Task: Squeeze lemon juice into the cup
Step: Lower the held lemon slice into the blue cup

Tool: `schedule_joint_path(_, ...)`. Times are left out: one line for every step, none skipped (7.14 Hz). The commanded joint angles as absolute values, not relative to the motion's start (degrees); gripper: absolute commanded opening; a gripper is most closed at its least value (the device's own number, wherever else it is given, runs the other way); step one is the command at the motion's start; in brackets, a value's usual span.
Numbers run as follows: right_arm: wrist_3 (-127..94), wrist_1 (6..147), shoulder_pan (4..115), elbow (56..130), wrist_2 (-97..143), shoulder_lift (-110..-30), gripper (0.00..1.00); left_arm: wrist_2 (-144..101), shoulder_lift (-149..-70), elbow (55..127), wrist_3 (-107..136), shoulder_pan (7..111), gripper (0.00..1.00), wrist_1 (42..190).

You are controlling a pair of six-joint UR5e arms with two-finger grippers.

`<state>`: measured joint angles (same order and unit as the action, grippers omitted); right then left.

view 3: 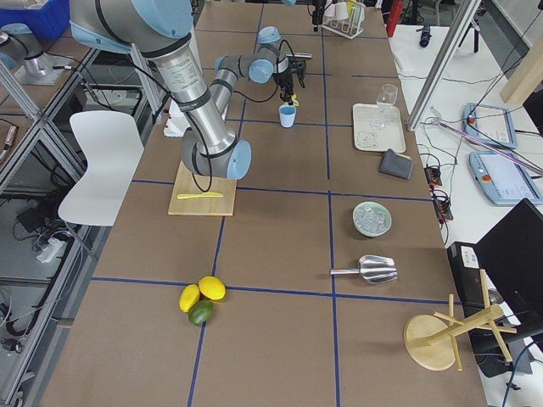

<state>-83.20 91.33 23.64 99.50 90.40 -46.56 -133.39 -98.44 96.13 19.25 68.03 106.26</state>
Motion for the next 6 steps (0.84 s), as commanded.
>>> schedule_joint_path(-83.06, 91.32, 23.64, 98.70, 90.88, -46.23, 0.48, -133.42, -98.44, 96.15, 19.25, 68.03, 1.00, 106.26)
schedule_joint_path(-82.97, 91.41, 23.64, 98.79, 91.92, -46.14, 0.49, -133.42, -98.44, 96.15, 19.25, 68.03, 1.00, 106.26)
schedule_joint_path(-82.97, 91.41, 23.56, 98.79, 92.46, -46.23, 0.50, -133.42, -98.44, 96.15, 19.25, 68.03, 1.00, 106.26)
schedule_joint_path(-82.88, 91.41, 23.64, 98.88, 92.55, -46.32, 0.60, -133.42, -98.44, 96.15, 19.34, 68.03, 1.00, 106.26)
schedule_joint_path(-82.88, 91.41, 23.56, 98.79, 92.55, -46.41, 0.69, -133.42, -98.44, 96.33, 19.34, 68.03, 1.00, 106.26)
schedule_joint_path(-82.88, 91.41, 23.64, 98.88, 92.55, -46.41, 0.84, -133.42, -98.44, 96.42, 19.42, 68.03, 1.00, 106.26)
